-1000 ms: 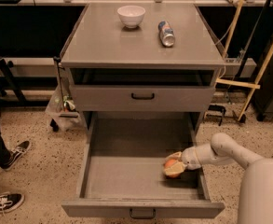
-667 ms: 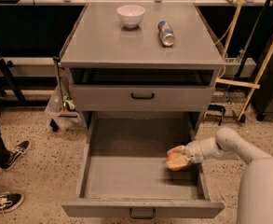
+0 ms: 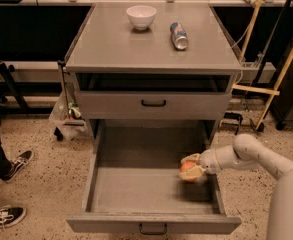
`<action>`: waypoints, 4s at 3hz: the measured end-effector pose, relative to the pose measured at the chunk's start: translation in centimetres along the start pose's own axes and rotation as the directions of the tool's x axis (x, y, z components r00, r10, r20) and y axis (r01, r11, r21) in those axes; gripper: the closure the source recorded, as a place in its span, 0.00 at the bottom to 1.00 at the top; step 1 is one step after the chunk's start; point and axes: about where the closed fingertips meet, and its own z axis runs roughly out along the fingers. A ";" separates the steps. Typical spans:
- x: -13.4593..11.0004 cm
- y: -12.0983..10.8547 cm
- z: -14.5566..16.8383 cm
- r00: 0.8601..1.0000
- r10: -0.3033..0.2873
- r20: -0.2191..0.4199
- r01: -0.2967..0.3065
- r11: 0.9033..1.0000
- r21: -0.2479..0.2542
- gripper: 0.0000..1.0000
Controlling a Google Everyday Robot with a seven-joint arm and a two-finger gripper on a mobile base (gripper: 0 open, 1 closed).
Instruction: Pick orange from middle drawer and place on counter
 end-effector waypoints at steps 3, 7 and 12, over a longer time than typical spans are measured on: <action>-10.6 11.1 -15.6 0.940 -0.283 -0.192 0.342 0.793 0.505 1.00; -21.6 15.1 -19.7 0.844 -0.469 -0.260 0.524 0.616 0.589 1.00; -41.4 23.4 -29.5 0.657 -0.577 -0.485 0.678 0.170 0.716 1.00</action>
Offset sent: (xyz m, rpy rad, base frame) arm -0.0880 -0.0736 0.4821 -0.9529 -1.1248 -0.4909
